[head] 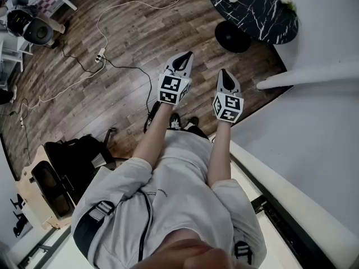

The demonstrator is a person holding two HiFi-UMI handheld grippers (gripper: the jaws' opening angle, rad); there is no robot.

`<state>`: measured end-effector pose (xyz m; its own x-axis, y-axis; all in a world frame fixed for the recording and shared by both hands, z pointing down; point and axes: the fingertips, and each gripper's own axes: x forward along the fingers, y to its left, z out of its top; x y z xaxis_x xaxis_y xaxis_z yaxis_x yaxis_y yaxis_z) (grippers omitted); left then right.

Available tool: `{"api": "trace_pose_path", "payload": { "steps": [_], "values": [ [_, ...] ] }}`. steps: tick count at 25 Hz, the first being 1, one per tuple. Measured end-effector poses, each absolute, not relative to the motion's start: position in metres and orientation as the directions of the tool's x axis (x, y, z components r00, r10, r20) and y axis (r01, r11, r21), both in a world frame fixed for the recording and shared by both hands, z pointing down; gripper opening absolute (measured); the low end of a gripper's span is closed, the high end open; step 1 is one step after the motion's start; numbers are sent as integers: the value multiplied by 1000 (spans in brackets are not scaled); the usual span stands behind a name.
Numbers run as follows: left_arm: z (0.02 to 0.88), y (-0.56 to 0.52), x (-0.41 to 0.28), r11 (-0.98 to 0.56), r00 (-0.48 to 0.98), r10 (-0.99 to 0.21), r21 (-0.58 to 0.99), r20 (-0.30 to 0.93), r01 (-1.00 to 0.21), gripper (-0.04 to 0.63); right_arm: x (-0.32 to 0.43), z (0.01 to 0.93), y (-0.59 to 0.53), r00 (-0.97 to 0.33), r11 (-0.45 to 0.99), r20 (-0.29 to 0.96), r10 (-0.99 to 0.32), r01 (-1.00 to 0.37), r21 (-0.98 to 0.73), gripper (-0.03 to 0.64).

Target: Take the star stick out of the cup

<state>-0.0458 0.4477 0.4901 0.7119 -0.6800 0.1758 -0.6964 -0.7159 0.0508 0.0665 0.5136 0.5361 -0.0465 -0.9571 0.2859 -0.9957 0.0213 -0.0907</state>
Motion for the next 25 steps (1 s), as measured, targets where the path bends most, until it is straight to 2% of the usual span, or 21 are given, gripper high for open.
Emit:
{"api": "trace_pose_path", "payload": {
  "steps": [11, 19, 25],
  "values": [
    [494, 451, -21, -675, 673, -714, 63, 193, -735, 23, 93, 530, 512, -95, 71, 283, -955, -993, -95, 35],
    [510, 454, -23, -664, 659, -715, 71, 234, -745, 23, 112, 536, 520, -98, 36, 201, -975, -956, -292, 35],
    [514, 436, -37, -667, 663, -712, 71, 231, -741, 23, 109, 536, 508, -69, 6, 179, -981, -944, -330, 35]
  ]
}}
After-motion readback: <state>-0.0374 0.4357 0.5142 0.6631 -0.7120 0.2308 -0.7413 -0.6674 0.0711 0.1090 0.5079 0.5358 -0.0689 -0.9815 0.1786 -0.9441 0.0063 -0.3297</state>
